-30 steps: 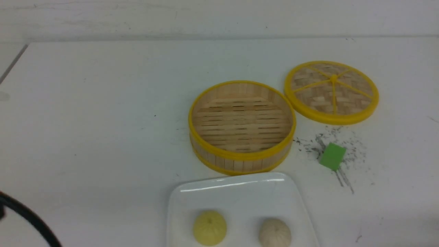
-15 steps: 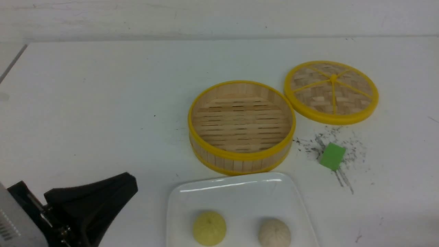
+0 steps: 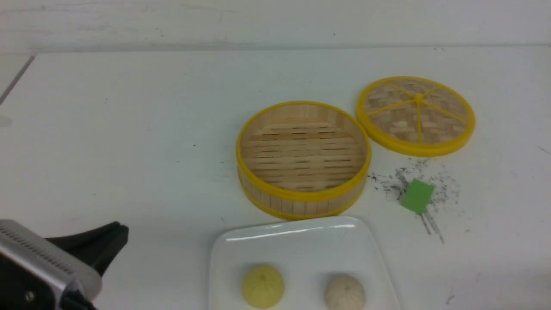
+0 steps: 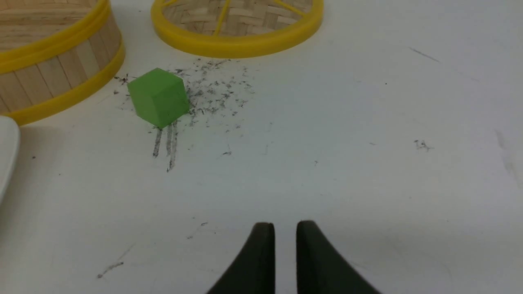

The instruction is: Put the steamed buns into the plate on the white tablecloth.

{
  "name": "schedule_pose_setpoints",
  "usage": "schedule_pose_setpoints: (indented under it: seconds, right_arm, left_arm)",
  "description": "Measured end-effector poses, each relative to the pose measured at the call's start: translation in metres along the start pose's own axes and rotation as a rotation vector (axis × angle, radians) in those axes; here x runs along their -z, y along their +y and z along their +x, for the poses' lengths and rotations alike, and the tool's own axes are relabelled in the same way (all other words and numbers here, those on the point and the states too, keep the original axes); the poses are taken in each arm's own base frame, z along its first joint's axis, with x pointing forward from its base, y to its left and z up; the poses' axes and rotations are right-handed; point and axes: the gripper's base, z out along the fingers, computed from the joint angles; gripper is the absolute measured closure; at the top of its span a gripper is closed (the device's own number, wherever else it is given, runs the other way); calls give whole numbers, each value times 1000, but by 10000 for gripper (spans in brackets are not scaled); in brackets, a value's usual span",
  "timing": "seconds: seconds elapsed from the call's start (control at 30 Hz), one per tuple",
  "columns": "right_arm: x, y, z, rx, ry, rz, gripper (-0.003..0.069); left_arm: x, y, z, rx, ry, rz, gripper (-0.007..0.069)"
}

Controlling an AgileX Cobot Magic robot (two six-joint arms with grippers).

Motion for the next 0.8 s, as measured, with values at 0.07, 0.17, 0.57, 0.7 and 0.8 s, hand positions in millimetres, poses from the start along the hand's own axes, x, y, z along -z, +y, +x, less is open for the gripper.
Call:
schedule_pose_setpoints:
  seconds: [0.07, 0.17, 0.57, 0.7, 0.8]
  right_arm:
    - [0, 0, 0, 0, 0, 0, 548]
    - [0, 0, 0, 0, 0, 0, 548]
    - [0, 0, 0, 0, 0, 0, 533]
    - [0, 0, 0, 0, 0, 0, 529]
    - [0, 0, 0, 0, 0, 0, 525]
  left_arm:
    - [0, 0, 1, 68, 6, 4, 576]
    - [0, -1, 3, 196, 31, 11, 573]
    - [18, 13, 57, 276, 84, -152, 570]
    - [21, 19, 78, 245, -9, -278, 564]
    - [27, 23, 90, 241, -58, -389, 559]
